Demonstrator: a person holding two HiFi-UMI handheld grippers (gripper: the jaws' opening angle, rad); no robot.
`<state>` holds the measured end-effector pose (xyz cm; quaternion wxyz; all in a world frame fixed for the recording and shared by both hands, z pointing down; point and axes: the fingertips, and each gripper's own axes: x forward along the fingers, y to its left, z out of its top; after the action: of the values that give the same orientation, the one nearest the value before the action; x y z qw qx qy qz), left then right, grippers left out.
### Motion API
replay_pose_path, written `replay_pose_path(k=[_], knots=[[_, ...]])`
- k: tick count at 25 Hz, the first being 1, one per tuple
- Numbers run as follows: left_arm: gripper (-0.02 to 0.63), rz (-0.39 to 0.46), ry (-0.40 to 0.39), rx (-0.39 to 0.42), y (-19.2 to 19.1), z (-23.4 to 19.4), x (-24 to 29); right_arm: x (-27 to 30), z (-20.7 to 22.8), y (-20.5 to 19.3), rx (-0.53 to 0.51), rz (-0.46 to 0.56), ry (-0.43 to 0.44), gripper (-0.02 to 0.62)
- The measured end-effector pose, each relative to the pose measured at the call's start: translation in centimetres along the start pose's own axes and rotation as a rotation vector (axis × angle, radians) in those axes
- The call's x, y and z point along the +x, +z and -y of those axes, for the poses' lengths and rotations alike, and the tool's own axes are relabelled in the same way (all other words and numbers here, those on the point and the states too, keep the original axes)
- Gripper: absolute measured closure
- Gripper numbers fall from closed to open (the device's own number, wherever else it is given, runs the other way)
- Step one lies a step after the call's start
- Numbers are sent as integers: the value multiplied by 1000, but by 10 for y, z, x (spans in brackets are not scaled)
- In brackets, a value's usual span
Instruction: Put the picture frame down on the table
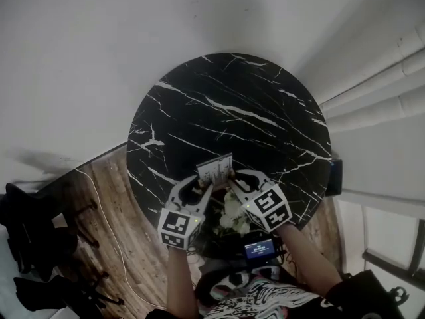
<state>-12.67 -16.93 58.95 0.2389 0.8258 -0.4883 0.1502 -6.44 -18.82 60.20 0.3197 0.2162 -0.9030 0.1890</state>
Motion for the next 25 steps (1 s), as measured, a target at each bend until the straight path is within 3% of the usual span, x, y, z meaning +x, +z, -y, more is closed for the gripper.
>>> replay_pose_path(k=[25], knots=[[454, -39, -13, 30, -40, -11, 31, 33, 19, -35, -29, -107, 11, 523]])
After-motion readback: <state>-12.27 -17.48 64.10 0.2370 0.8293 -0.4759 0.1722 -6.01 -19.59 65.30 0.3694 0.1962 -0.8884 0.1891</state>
